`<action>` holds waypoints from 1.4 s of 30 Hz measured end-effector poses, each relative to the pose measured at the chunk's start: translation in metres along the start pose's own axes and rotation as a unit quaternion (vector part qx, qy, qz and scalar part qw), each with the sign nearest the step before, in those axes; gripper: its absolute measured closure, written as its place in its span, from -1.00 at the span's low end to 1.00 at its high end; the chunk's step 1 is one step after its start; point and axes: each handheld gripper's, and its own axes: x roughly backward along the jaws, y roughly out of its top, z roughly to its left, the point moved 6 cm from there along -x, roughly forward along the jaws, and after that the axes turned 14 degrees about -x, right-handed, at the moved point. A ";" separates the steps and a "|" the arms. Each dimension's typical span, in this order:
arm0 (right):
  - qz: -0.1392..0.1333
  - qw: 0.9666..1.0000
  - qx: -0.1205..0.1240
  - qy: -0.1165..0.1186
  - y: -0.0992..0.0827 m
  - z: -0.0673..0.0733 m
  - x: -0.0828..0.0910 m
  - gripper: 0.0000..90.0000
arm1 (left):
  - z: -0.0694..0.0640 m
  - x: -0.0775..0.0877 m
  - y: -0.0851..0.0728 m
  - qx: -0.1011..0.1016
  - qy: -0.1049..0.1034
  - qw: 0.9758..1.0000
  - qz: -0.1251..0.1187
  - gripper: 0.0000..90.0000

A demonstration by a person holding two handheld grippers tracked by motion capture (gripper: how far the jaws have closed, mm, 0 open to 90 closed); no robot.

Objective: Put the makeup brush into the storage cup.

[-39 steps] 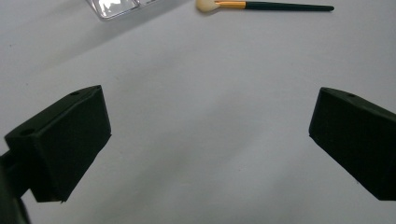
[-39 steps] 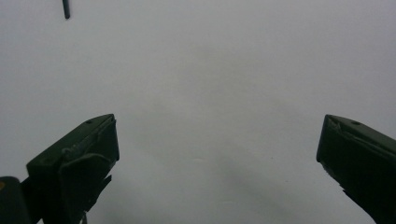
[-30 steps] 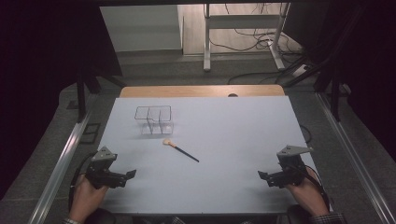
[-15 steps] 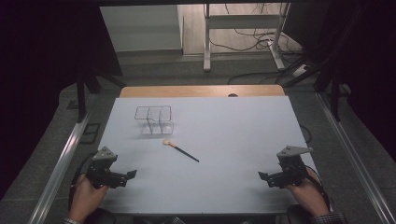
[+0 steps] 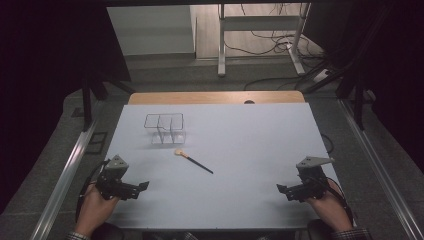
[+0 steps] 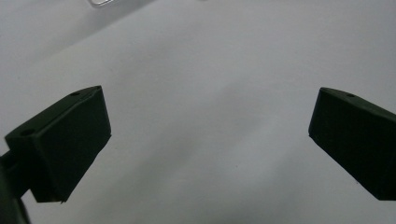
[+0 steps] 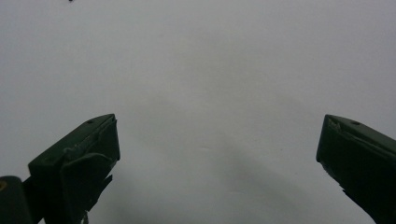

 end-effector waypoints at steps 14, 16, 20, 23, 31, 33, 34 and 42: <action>0.002 1.000 -0.001 -0.007 0.000 -0.002 -0.001 -1.00 | 0.000 -0.008 0.011 -0.021 -0.002 1.000 0.006 -1.00; 0.003 1.000 -0.003 -0.010 -0.001 -0.003 -0.001 -1.00 | 0.001 -0.010 0.012 -0.020 -0.006 1.000 0.006 -1.00; 0.001 1.000 -0.004 -0.010 0.000 -0.004 -0.001 -1.00 | 0.004 -0.011 0.017 -0.011 -0.010 1.000 -0.007 -1.00; 0.005 1.000 -0.007 -0.009 -0.001 -0.003 -0.001 -1.00 | 0.005 -0.012 0.019 -0.006 -0.016 1.000 -0.012 -1.00; 0.004 1.000 -0.006 -0.010 0.000 -0.003 -0.001 -1.00 | 0.002 -0.018 0.027 -0.017 -0.032 0.999 -0.010 -1.00; 0.002 1.000 -0.004 -0.011 0.000 -0.003 -0.001 -1.00 | 0.001 -0.020 0.029 -0.018 -0.037 0.999 -0.009 -1.00; 0.001 1.000 -0.003 -0.012 0.000 -0.003 -0.001 -1.00 | 0.001 -0.020 0.031 -0.019 -0.038 0.999 -0.007 -1.00; 0.002 1.000 0.000 -0.016 0.000 -0.004 -0.001 -1.00 | 0.002 -0.028 0.042 -0.035 -0.038 0.999 0.010 -1.00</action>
